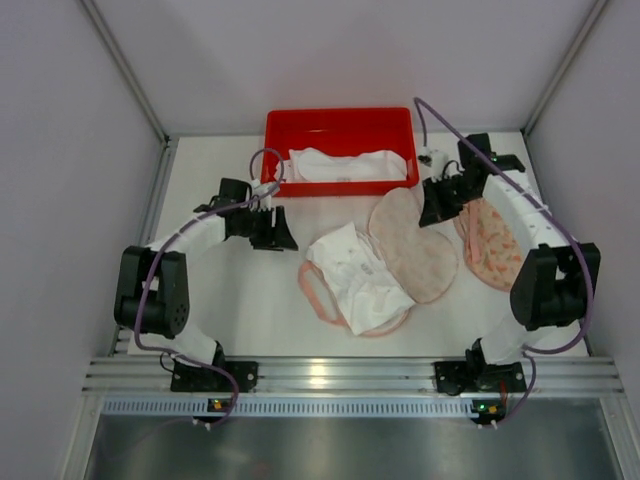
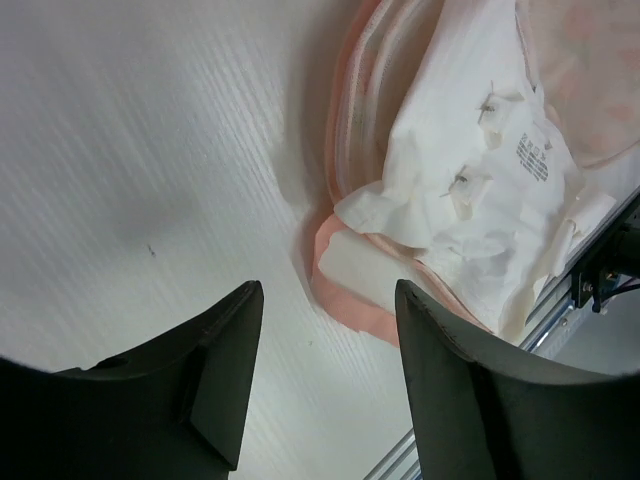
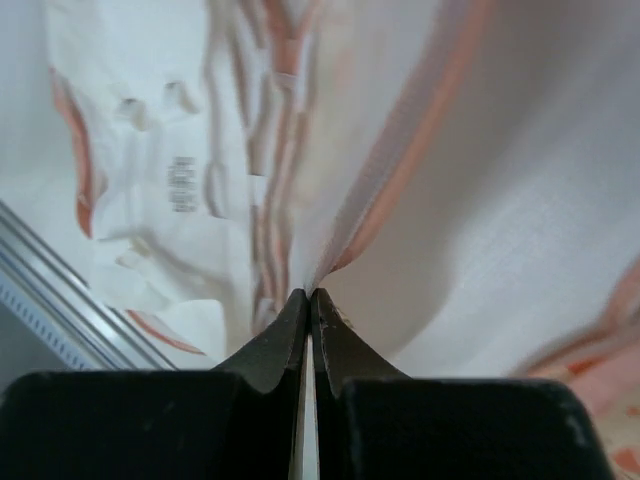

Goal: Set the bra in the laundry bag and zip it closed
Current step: Close the laundry bag at the center of the board.

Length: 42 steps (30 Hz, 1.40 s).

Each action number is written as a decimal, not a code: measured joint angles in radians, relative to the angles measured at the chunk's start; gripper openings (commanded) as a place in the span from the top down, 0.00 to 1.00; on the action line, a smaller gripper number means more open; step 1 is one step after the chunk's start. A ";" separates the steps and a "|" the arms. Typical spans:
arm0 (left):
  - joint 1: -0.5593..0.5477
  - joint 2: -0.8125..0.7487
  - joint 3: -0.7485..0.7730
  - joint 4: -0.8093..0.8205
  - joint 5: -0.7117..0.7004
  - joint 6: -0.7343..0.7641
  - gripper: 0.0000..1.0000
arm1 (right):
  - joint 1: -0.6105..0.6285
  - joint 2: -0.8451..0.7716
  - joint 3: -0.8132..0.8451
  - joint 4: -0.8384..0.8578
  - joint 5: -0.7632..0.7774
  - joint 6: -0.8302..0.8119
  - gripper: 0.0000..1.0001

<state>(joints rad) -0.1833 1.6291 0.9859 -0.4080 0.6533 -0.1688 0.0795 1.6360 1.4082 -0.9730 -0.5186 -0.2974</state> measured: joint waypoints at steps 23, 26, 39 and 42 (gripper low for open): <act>0.027 -0.105 -0.138 -0.038 -0.030 0.004 0.50 | 0.669 0.209 -0.050 0.304 -0.273 0.365 0.60; 0.027 -0.069 -0.138 -0.039 -0.021 0.000 0.55 | 0.692 0.227 -0.045 0.284 -0.285 0.352 0.39; 0.027 -0.012 -0.214 -0.011 0.073 -0.027 0.75 | 0.191 0.040 -0.187 0.315 -0.226 0.271 0.38; 0.026 0.052 -0.198 0.012 0.075 -0.047 0.81 | 0.148 0.065 -0.272 0.327 -0.220 0.269 0.42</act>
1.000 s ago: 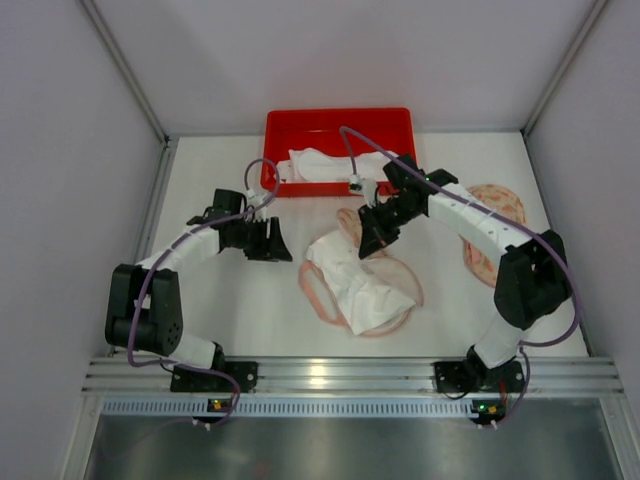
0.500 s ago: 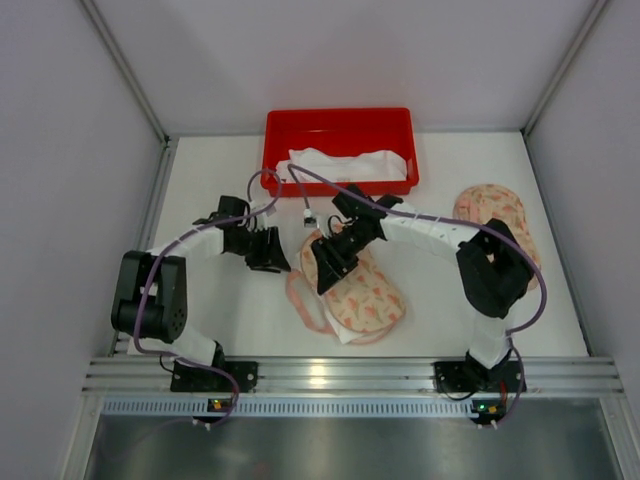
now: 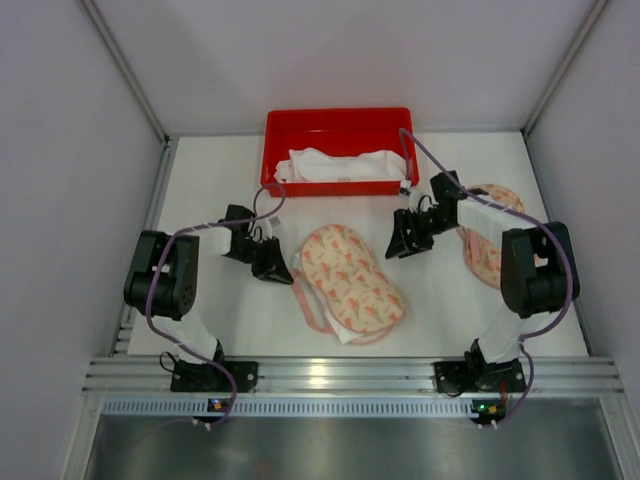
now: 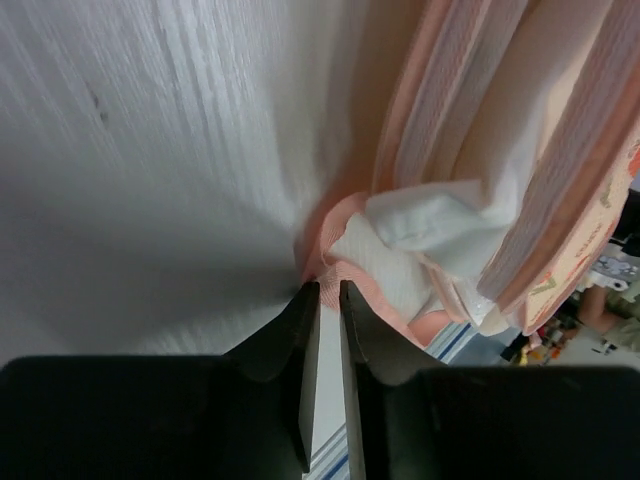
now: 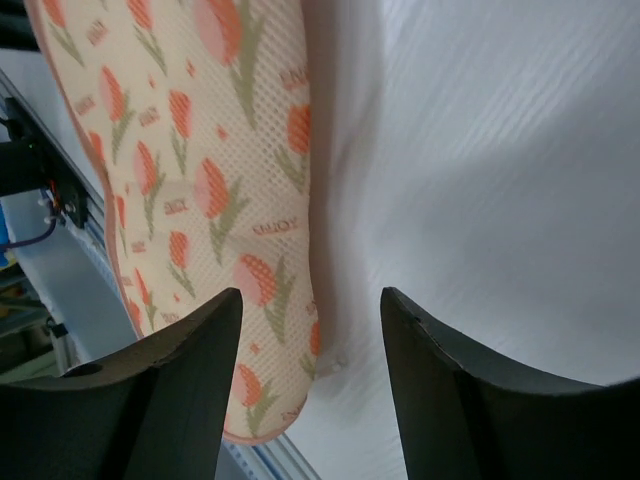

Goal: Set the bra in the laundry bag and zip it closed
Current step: Close the laundry bag at the center of the board.

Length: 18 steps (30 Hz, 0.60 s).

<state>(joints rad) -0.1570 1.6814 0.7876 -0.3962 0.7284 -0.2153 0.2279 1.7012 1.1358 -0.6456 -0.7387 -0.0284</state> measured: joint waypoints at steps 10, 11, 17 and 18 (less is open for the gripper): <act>-0.001 0.285 0.377 0.095 -0.040 -0.056 0.85 | -0.053 0.028 -0.190 0.095 -0.095 0.050 0.56; -0.001 0.300 0.404 0.107 -0.049 -0.056 0.79 | -0.053 0.028 -0.209 0.126 -0.113 0.069 0.58; 0.000 0.231 0.419 0.082 -0.099 -0.014 0.56 | -0.041 0.028 -0.281 0.225 -0.188 0.145 0.78; 0.001 0.177 0.386 0.079 -0.103 -0.005 0.54 | -0.036 0.028 -0.291 0.237 -0.198 0.153 0.79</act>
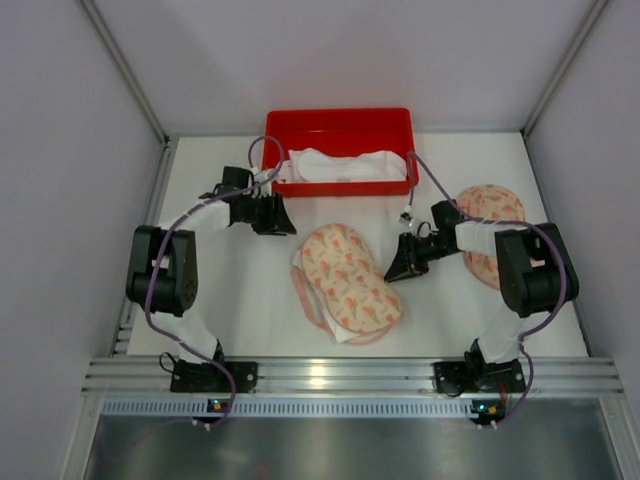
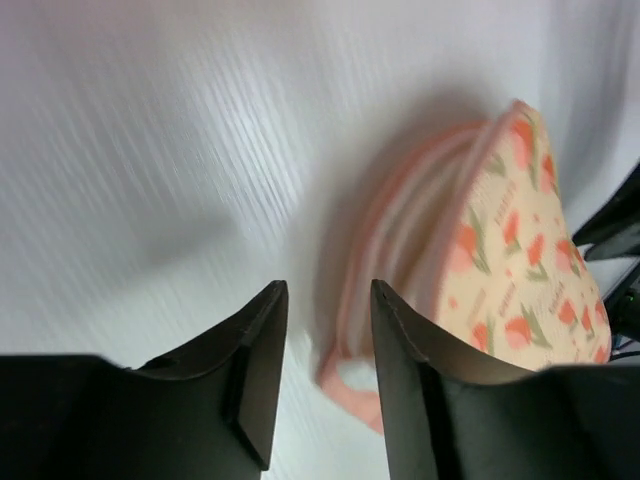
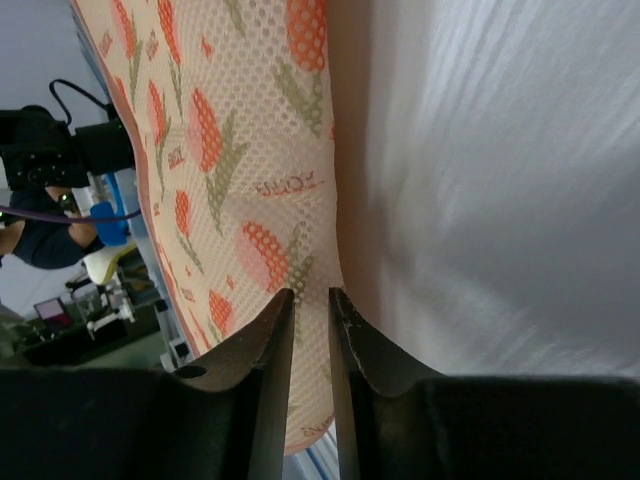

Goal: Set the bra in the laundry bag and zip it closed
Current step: Close the laundry bag at the center of the board, then adjust the laundry bag at the center of the board.

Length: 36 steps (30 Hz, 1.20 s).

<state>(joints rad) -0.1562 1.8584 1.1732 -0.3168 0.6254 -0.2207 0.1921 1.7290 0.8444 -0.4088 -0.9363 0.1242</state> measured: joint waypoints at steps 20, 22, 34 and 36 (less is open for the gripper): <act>-0.004 -0.407 -0.401 -0.118 0.111 -0.031 0.48 | 0.203 -0.097 -0.024 -0.032 -0.021 -0.050 0.61; -0.010 -0.414 -0.402 -0.117 0.147 -0.033 0.45 | 0.168 -0.122 -0.028 -0.025 -0.006 -0.043 0.58; -0.186 -0.466 -0.457 -0.105 0.087 -0.069 0.54 | 0.137 -0.165 -0.063 0.005 0.098 0.007 0.35; -0.207 -0.458 -0.457 -0.097 0.076 -0.081 0.56 | 0.137 -0.151 -0.063 0.005 0.106 0.011 0.32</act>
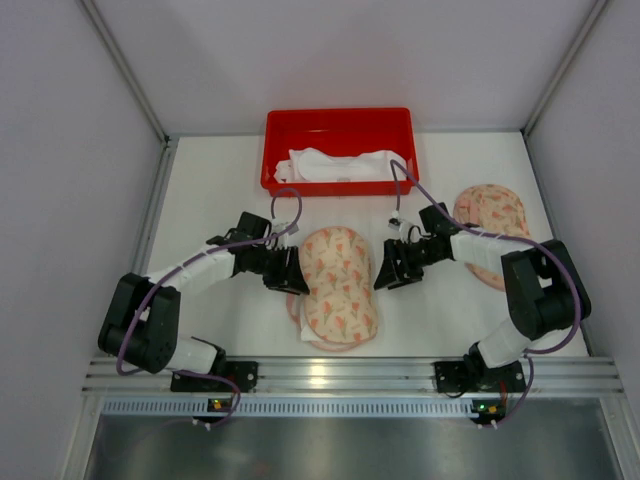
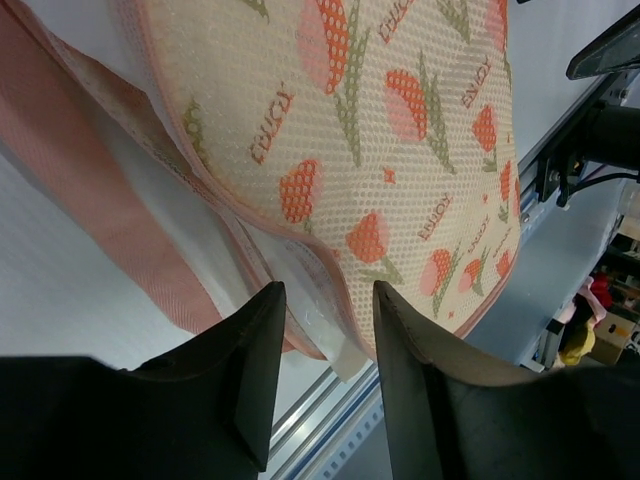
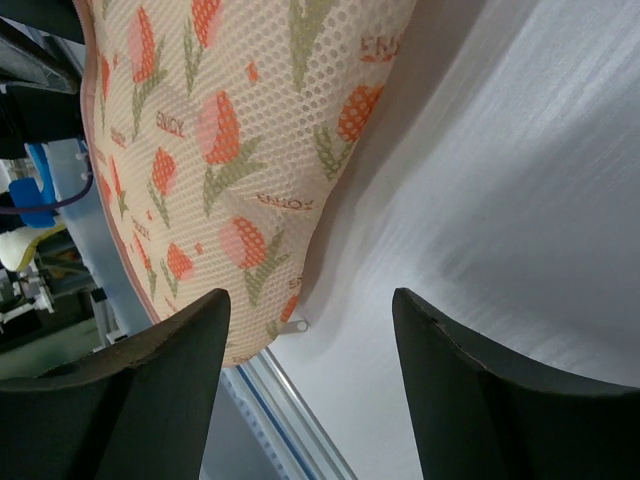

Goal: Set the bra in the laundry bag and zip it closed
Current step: Adjust the laundry bag at the center of the board.

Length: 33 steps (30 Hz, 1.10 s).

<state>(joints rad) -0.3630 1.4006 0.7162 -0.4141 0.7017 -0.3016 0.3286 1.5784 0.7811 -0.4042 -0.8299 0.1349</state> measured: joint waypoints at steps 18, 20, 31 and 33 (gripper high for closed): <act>0.053 0.126 0.003 0.015 -0.119 -0.049 1.00 | -0.004 0.087 0.007 0.010 -0.029 0.013 0.31; 0.055 0.159 0.011 0.014 -0.136 -0.041 1.00 | -0.004 0.102 0.007 0.024 -0.055 0.027 0.31; 0.055 0.267 0.100 0.005 -0.119 -0.040 1.00 | 0.012 0.183 -0.008 0.328 -0.160 0.291 0.33; 0.055 0.272 0.104 0.005 -0.116 -0.040 1.00 | 0.025 0.183 -0.019 0.388 -0.163 0.343 0.33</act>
<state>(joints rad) -0.3084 1.6730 0.8200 -0.4088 0.5854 -0.3420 0.3538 1.7618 0.7620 -0.0158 -0.9928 0.4774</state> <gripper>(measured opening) 0.012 0.675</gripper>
